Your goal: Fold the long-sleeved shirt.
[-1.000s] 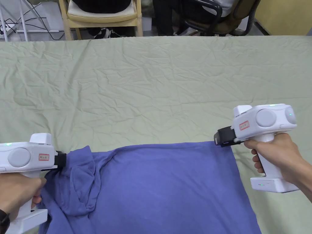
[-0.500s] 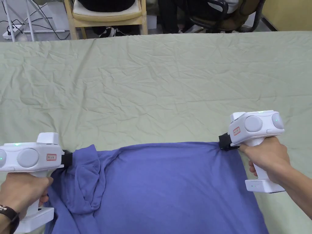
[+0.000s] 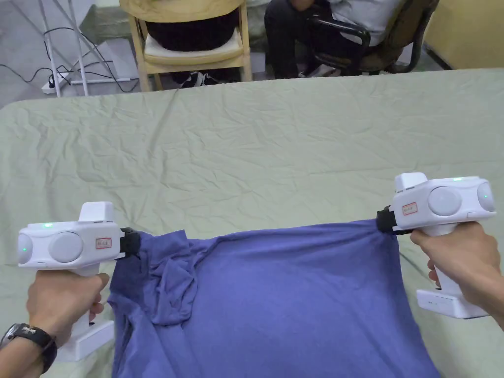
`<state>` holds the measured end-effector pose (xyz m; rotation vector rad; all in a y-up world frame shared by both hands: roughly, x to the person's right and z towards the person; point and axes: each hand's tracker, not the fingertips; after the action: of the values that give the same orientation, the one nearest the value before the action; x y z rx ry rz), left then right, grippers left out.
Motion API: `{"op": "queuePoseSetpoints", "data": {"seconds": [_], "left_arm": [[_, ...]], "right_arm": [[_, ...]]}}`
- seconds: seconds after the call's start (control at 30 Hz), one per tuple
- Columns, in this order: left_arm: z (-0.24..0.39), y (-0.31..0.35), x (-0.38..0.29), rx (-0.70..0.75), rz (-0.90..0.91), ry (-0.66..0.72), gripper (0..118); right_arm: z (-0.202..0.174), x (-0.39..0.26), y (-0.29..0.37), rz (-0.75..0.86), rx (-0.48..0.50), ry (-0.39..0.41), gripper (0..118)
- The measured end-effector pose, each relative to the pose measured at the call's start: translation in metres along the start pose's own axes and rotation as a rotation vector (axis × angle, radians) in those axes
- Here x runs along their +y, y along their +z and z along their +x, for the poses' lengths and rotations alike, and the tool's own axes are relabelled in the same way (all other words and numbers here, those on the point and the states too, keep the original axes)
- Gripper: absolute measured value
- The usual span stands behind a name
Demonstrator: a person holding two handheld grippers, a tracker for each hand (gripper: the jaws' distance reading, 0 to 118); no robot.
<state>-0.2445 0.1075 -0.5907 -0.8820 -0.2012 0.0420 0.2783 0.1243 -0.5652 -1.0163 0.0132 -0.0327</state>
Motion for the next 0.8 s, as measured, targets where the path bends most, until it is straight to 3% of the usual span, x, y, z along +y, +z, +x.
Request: {"op": "queuePoseSetpoints", "data": {"seconds": [0.4,0.6,0.8], "left_arm": [[0.010,0.110,-0.098,-0.051,0.073,-0.013,10],[0.006,0.136,-0.158,-0.056,0.032,-0.006,10],[-0.001,0.161,-0.201,-0.053,0.020,0.026,10]], "right_arm": [[0.002,-0.117,0.101,0.075,0.035,0.049,5],[0.005,-0.175,0.109,0.041,0.024,0.096,5],[0.020,-0.220,0.113,0.007,0.036,0.060,5]]}}
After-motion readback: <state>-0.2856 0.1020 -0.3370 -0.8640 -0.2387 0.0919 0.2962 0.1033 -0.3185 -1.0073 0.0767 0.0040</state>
